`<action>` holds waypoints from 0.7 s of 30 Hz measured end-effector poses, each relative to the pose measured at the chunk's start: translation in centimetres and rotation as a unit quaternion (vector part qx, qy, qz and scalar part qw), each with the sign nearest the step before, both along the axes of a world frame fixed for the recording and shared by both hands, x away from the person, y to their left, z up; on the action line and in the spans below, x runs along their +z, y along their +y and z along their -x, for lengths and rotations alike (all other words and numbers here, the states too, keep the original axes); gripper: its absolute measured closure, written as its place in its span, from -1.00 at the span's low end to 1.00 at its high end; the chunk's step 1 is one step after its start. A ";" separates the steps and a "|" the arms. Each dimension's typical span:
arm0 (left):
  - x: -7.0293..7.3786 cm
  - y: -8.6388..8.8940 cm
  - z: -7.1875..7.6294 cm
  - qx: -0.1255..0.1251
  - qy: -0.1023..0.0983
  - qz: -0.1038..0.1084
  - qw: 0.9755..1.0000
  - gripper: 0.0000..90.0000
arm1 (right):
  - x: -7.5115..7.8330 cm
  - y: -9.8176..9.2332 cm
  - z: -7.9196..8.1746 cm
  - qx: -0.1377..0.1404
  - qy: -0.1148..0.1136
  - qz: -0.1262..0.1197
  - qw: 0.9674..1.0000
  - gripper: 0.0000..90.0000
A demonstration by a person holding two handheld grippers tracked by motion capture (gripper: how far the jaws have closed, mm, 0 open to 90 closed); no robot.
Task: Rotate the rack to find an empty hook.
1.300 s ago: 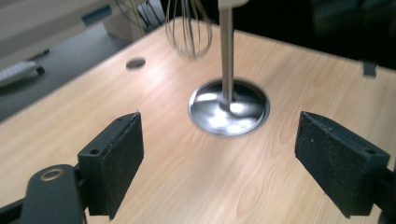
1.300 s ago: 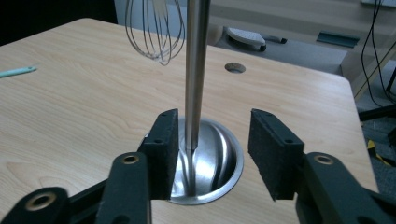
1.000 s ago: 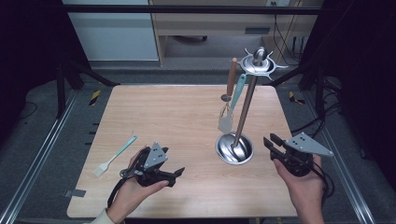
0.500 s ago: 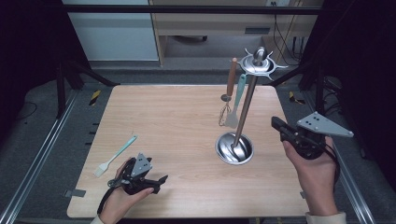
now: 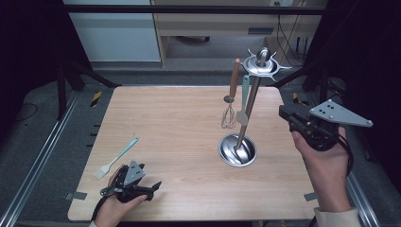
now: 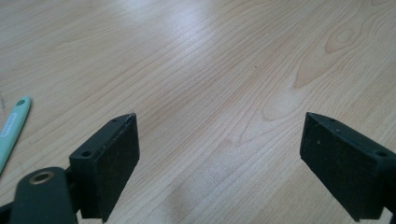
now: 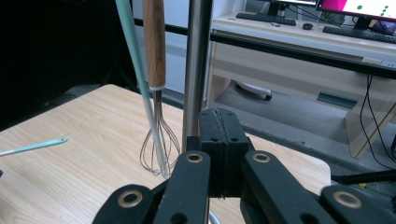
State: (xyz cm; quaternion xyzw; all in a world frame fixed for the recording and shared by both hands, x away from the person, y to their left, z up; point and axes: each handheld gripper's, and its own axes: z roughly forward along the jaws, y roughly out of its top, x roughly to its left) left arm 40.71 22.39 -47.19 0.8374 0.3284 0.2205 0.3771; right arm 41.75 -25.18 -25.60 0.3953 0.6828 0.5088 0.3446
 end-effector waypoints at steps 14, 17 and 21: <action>-0.1 2.0 0.2 0.005 0.007 0.000 1.000 -0.85 | 2.1 0.3 -0.3 0.008 -0.021 -0.014 1.000 1.00; -0.1 2.2 0.1 0.008 0.004 0.001 1.000 -0.86 | 2.4 0.4 -0.4 0.008 -0.023 -0.019 1.000 1.00; -0.3 2.4 0.0 0.010 0.009 -0.004 1.000 -0.86 | 2.9 0.5 -0.6 0.009 -0.027 -0.023 0.999 1.00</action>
